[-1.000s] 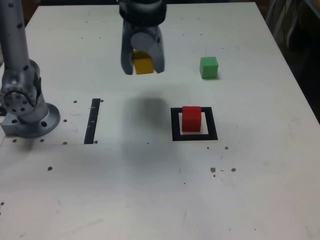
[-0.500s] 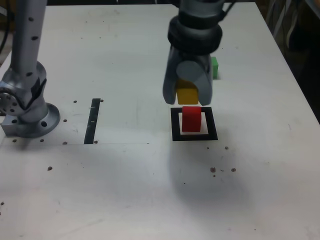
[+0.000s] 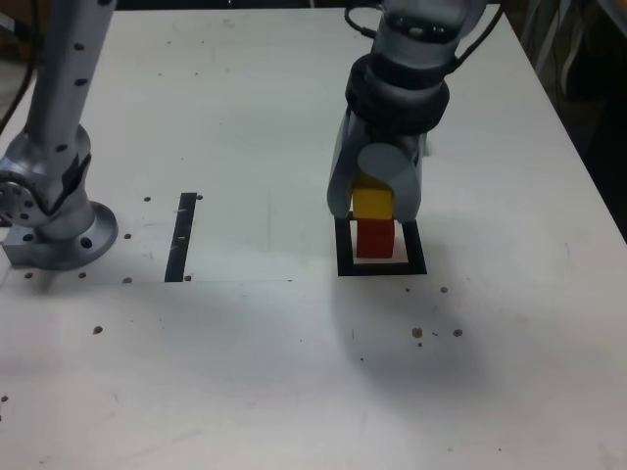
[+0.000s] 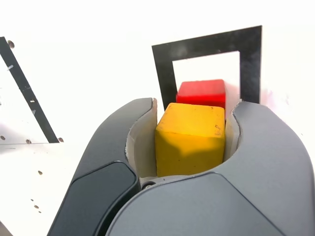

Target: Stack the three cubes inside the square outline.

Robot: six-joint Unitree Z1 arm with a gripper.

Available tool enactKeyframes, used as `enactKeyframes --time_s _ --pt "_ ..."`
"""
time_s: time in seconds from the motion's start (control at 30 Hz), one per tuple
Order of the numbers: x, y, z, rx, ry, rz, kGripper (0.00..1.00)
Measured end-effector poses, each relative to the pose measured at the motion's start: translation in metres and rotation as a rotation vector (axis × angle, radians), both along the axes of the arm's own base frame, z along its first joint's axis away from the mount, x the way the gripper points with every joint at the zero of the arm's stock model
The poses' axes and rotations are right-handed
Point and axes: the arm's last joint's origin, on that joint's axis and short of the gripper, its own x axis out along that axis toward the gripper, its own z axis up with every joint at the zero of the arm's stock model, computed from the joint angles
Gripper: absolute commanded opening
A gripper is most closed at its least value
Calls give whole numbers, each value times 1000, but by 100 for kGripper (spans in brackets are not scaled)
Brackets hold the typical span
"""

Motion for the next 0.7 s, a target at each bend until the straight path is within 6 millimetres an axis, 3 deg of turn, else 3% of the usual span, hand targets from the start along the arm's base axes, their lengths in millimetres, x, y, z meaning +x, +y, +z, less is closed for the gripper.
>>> enactKeyframes --time_s 0.7 --pt "4 -2 -8 -44 24 -13 17"
